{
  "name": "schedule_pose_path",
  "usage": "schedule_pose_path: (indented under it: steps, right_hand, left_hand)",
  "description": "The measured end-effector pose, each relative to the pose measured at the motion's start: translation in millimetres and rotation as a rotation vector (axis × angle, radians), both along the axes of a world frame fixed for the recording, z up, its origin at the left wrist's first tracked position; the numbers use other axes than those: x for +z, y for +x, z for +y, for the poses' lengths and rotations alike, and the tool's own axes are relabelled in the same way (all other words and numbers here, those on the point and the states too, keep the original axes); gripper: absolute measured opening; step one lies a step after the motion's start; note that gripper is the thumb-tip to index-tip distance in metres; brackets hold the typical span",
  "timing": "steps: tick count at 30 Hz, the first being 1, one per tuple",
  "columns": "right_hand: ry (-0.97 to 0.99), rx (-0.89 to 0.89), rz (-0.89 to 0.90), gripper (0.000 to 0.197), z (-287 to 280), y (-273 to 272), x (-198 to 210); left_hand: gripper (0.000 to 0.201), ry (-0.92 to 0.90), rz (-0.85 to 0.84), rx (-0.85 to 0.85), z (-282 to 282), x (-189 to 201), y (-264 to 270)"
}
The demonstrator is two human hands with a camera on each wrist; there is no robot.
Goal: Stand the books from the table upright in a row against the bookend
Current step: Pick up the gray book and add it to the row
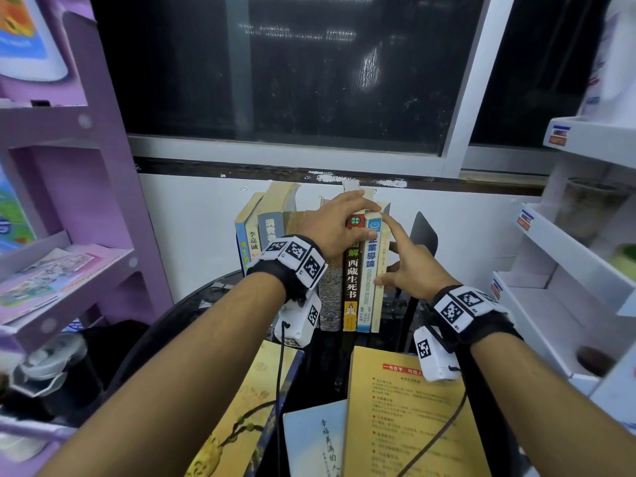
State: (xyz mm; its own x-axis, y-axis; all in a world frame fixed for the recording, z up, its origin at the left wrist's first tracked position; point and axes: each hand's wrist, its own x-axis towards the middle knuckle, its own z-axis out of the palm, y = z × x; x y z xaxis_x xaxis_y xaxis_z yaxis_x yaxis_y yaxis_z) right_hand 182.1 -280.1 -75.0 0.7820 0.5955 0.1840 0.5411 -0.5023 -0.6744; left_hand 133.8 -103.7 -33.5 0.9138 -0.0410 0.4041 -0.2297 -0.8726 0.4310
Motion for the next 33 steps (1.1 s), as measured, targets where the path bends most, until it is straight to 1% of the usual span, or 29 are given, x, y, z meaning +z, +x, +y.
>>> schedule_pose_path:
  steps: [5,11,15,21,23,28,33]
  right_hand:
    - [-0.025,-0.041,0.005,0.111,-1,-6,-3]
    - [-0.024,-0.067,0.011,0.108,-11,-15,-4]
    - [-0.068,-0.091,0.009,0.102,-20,-26,2]
    - [-0.112,-0.137,-0.004,0.088,-33,-52,7]
    - [-0.150,-0.153,0.003,0.084,-38,-61,6]
    - [-0.255,-0.182,0.040,0.078,-54,-90,3]
    - [-0.345,-0.217,0.084,0.072,-70,-118,-5]
  left_hand:
    - [0.042,0.013,0.027,0.009,-2,4,-3]
    - [0.045,-0.035,0.053,-0.008,-4,7,-16]
    - [0.053,-0.047,0.043,-0.003,-9,5,-33]
    - [0.058,0.014,0.027,0.050,-20,3,-63]
    - [0.058,0.022,0.029,0.056,-22,0,-73]
    - [0.057,-0.072,0.058,-0.013,-26,-10,-100]
    - [0.062,-0.082,0.166,-0.027,-33,-36,-123]
